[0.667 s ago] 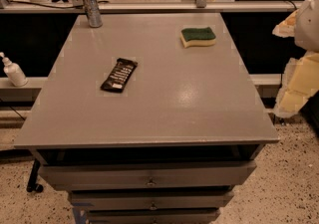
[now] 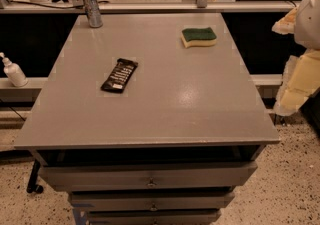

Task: Move rxbar chocolate near sponge

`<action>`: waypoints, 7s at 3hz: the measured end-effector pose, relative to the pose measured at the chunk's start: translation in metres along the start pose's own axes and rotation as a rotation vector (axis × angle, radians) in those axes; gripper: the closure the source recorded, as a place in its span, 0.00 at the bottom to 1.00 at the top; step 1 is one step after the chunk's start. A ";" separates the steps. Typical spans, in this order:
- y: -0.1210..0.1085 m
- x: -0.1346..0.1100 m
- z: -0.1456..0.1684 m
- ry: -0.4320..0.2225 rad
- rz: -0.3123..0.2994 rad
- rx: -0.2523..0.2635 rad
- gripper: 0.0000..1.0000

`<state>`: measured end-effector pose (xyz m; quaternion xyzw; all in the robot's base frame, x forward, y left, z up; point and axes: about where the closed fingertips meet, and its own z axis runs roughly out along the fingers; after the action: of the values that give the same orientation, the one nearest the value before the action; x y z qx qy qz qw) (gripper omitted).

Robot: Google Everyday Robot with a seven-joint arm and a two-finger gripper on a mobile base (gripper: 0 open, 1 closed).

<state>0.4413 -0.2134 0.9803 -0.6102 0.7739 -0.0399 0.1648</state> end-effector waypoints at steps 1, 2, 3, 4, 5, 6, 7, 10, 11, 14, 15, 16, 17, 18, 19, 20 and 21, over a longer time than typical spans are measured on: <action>-0.013 -0.028 0.007 -0.034 -0.106 0.020 0.00; -0.022 -0.073 0.036 -0.071 -0.272 0.015 0.00; -0.025 -0.130 0.073 -0.097 -0.452 -0.006 0.00; -0.025 -0.184 0.103 -0.110 -0.593 -0.028 0.00; -0.025 -0.184 0.103 -0.110 -0.593 -0.028 0.00; -0.038 -0.186 0.102 -0.121 -0.572 0.005 0.00; -0.059 -0.208 0.112 -0.146 -0.576 0.022 0.00; -0.088 -0.311 0.181 -0.296 -0.526 -0.119 0.00; -0.093 -0.327 0.204 -0.323 -0.487 -0.158 0.00; -0.087 -0.312 0.253 -0.311 -0.379 -0.242 0.16; -0.084 -0.311 0.255 -0.309 -0.368 -0.254 0.39; -0.084 -0.312 0.253 -0.309 -0.367 -0.255 0.64; -0.085 -0.313 0.249 -0.309 -0.367 -0.255 0.86; -0.088 -0.299 0.239 -0.301 -0.332 -0.234 1.00; -0.089 -0.280 0.229 -0.291 -0.289 -0.209 1.00; -0.093 -0.253 0.213 -0.277 -0.236 -0.163 1.00; -0.107 -0.211 0.187 -0.244 -0.165 -0.086 1.00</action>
Offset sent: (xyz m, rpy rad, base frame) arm 0.0789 0.1318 -0.0409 -0.0421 -0.0887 0.5039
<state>0.6402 -0.0125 0.8757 -0.6786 0.6963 0.0543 0.2275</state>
